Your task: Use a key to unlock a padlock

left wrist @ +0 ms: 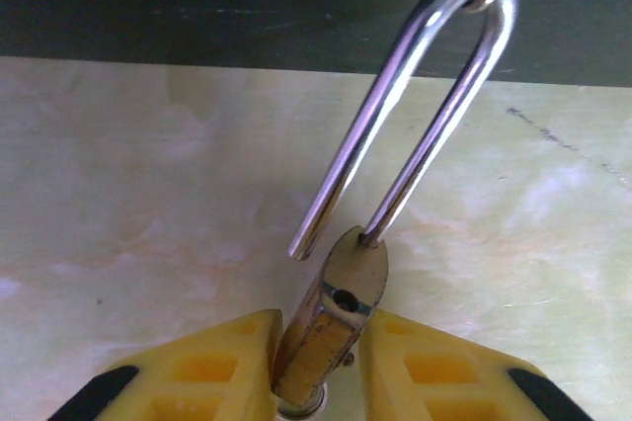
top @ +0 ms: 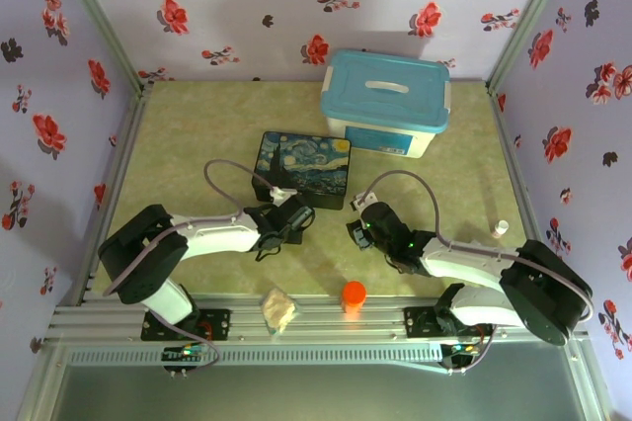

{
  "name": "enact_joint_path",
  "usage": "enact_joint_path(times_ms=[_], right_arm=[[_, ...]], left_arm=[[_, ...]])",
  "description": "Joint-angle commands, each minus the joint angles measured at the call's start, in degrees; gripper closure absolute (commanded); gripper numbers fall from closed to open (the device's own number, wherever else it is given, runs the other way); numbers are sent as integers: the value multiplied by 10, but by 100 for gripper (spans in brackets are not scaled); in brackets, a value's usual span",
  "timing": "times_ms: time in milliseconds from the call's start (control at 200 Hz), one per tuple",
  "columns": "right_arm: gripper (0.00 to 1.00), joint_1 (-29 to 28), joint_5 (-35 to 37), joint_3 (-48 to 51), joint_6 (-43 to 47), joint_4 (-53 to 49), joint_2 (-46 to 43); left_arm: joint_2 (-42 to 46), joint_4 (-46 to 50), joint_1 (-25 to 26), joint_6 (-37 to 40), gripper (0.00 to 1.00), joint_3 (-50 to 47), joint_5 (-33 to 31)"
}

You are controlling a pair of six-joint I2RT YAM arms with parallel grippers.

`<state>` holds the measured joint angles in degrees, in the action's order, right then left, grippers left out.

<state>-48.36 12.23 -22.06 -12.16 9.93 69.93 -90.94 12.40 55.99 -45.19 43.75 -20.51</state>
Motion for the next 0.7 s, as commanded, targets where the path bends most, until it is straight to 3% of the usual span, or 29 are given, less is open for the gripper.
enact_joint_path(times_ms=[0, 370, 690], right_arm=[[67, 2, 18, -5, -13, 2, 0], [67, 3, 44, 8, -32, 11, -4], [67, 3, 50, 10, -42, 18, -3]], left_arm=[[-6, 30, 7, 15, 76, 16, -38], [-61, 81, 52, 26, 83, 71, -130], [-83, 116, 86, 19, 71, 106, -170]])
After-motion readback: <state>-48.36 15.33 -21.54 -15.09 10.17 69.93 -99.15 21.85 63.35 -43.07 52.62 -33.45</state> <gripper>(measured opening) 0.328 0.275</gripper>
